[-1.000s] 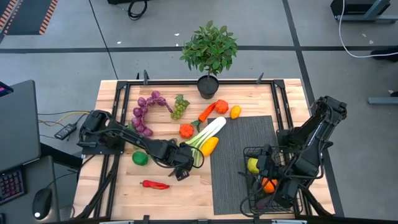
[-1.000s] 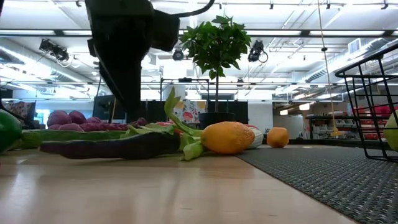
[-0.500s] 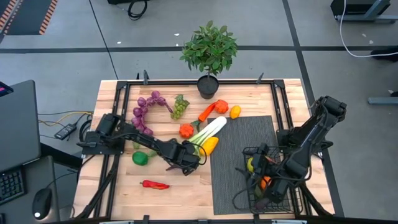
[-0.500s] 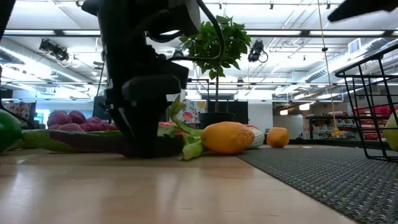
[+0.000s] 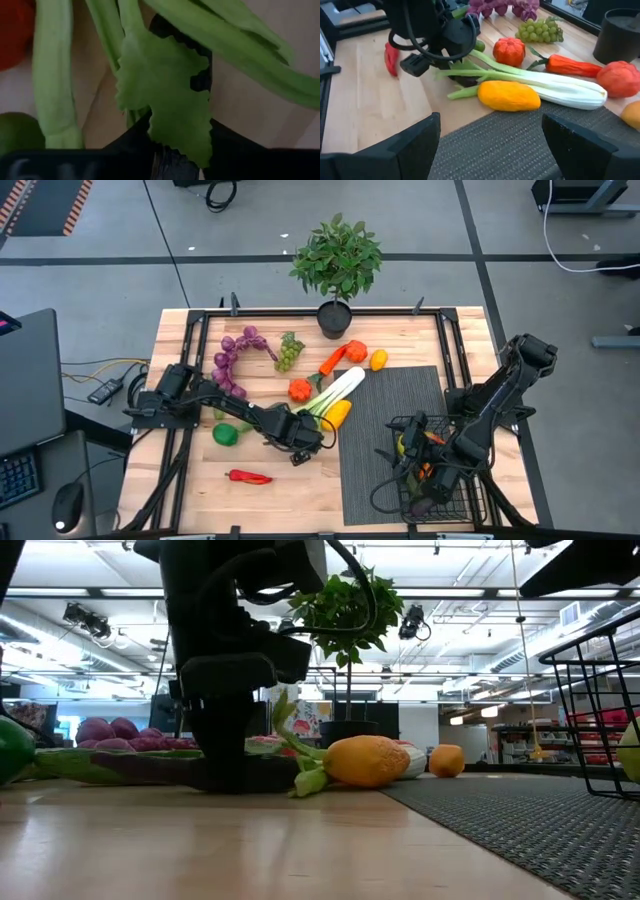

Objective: Build produce basket
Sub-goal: Put the eggplant into the black wire basket

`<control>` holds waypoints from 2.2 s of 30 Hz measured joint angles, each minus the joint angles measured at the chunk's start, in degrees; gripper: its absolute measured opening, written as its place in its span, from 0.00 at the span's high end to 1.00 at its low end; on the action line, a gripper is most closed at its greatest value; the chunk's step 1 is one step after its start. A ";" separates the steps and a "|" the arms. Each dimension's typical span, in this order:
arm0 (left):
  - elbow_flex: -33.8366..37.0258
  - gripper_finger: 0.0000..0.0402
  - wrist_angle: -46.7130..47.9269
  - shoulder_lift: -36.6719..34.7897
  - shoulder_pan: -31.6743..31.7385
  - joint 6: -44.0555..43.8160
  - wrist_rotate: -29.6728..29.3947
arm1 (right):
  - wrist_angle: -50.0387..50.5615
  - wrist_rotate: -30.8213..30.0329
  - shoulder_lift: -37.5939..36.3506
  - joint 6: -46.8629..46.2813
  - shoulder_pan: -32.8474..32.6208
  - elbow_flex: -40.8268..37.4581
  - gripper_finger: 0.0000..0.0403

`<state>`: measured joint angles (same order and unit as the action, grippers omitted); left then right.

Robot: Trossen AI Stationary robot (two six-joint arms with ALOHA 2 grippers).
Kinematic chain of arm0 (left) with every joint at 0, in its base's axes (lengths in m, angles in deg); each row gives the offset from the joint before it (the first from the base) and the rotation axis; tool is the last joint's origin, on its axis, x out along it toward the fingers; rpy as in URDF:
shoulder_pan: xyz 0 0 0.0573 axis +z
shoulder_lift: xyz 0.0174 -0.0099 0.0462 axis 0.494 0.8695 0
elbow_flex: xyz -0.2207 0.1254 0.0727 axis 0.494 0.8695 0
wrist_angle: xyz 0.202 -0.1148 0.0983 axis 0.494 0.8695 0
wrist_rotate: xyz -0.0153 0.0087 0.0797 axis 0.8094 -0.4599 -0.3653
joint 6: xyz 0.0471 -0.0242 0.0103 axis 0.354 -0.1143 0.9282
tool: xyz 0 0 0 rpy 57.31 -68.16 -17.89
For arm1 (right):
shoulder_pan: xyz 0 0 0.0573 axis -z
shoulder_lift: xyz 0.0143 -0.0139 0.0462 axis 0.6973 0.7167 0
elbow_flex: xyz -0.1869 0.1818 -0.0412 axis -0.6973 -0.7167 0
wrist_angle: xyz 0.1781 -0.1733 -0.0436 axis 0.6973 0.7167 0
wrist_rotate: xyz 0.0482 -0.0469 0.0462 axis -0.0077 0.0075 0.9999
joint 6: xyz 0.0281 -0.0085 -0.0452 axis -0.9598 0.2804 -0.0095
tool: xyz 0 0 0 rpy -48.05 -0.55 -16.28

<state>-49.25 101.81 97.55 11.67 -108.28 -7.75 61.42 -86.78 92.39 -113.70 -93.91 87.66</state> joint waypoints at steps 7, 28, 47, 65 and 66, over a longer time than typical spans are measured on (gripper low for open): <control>-7.93 0.75 1.71 0.31 -0.23 5.71 0.64 | -12.91 0.65 0.00 8.49 3.09 -1.88 0.13; -35.10 0.70 11.82 -0.04 -6.10 14.33 -18.33 | -45.88 4.96 -0.11 43.29 4.55 -1.88 0.13; -35.10 0.70 2.29 -0.02 -8.67 17.46 -17.89 | -56.97 -1.37 -1.17 60.90 2.66 -1.86 0.13; -33.90 0.70 0.92 0.11 -8.57 16.81 -18.72 | -47.41 -2.42 -2.43 54.64 3.36 -1.86 0.13; -33.90 0.70 0.40 0.11 -8.57 16.85 -18.74 | -46.00 -0.95 -2.43 52.85 3.57 -1.86 0.13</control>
<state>-83.15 102.20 97.66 3.10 -91.44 -26.49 15.43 -87.73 89.96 -60.84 -90.34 85.80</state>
